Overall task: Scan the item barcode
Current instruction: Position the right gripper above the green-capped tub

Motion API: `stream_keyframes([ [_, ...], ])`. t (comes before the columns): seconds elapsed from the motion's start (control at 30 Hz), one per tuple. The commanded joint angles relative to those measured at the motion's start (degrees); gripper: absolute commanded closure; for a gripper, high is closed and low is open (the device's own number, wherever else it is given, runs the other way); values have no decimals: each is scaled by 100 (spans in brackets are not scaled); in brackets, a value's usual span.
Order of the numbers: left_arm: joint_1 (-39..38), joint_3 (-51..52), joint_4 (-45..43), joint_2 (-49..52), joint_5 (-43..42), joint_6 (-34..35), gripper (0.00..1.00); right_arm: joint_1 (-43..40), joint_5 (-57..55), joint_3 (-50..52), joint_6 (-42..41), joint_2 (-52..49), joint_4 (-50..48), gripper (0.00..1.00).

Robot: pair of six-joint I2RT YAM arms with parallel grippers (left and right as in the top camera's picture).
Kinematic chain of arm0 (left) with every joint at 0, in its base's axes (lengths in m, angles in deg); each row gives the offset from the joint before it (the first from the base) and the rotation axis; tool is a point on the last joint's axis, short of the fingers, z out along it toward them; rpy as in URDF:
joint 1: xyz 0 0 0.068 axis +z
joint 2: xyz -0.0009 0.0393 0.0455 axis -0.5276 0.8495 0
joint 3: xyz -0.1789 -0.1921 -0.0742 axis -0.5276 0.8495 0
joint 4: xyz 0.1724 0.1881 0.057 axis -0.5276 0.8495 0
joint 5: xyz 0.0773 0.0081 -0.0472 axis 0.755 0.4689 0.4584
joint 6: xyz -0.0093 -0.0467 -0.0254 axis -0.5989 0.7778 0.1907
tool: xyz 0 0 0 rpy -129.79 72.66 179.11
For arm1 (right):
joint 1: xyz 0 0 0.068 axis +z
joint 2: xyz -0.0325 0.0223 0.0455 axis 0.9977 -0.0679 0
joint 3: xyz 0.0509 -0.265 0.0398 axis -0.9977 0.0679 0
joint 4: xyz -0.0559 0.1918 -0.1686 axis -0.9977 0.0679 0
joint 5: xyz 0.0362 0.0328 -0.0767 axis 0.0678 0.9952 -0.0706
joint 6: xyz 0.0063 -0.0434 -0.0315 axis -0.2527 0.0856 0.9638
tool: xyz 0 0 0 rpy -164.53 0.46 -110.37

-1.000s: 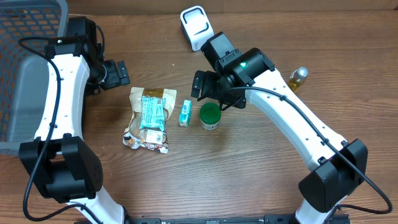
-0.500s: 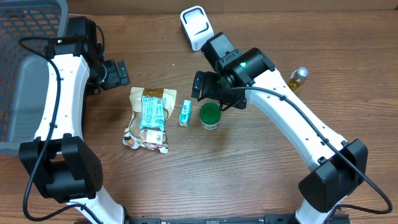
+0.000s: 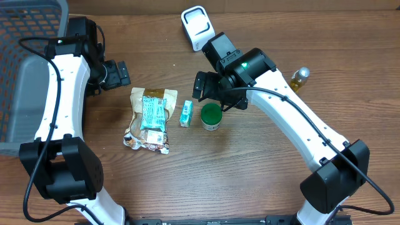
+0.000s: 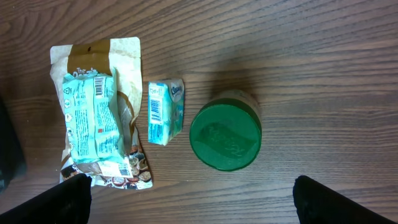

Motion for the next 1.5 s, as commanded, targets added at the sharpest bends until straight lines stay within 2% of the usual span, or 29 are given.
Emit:
stream_keyframes([
  [0.0, -37, 26, -4, -35, -42, -87, 0, -13, -79, 22, -22, 17, -17, 0],
  [1.47, -37, 26, -4, -35, -42, -87, 0, -13, -74, 22, -22, 17, -122, 0],
])
